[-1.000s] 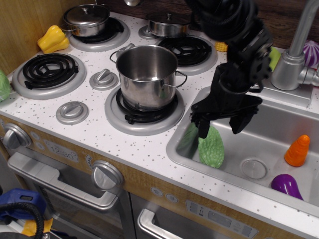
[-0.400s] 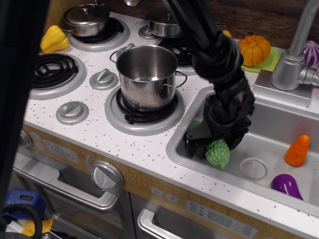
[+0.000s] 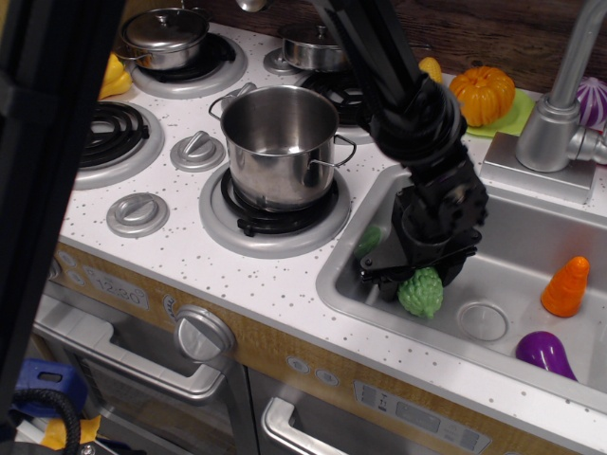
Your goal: Put green squash in pot or pan
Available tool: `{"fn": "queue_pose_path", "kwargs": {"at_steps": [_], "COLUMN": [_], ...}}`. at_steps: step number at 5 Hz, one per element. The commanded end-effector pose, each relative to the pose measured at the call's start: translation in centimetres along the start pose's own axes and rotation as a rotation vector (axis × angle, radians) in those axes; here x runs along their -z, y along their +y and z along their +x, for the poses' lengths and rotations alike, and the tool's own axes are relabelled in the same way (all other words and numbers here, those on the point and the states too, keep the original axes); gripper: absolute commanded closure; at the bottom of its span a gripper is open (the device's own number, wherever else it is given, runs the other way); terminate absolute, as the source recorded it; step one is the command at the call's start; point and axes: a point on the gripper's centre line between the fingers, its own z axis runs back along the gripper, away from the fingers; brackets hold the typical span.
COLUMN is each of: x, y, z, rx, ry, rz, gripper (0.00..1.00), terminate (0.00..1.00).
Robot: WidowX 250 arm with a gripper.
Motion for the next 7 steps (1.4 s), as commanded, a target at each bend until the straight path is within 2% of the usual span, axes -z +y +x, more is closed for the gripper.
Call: {"fn": "queue_pose_path", "kwargs": {"at_steps": [1,2,3,4,5,6,7], "x": [-8.8,-13.5,-16.3,-19.0,-20.1,-19.1,-17.3], "y": [-1.8,-1.0,1.5,4.1,6.6,8.0,9.5], "z": [1.0,1.1,1.5,3.3,7.0,9.8,11.4], "rx": [-0.037,-0.039,0.0,0.086,0.195,0.26,0.342], "ry": [0.083,0.088,0.071,0.042,0.002,-0.018,-0.049], "rz": [0.082,0.166,0.246,0.335,0.367,0.344,0.301], "gripper": [1.0,1.0,1.0,1.0,1.0,1.0,0.0], "terminate": [0.0,0.0,0.0,0.0,0.0,0.0,0.0]}}
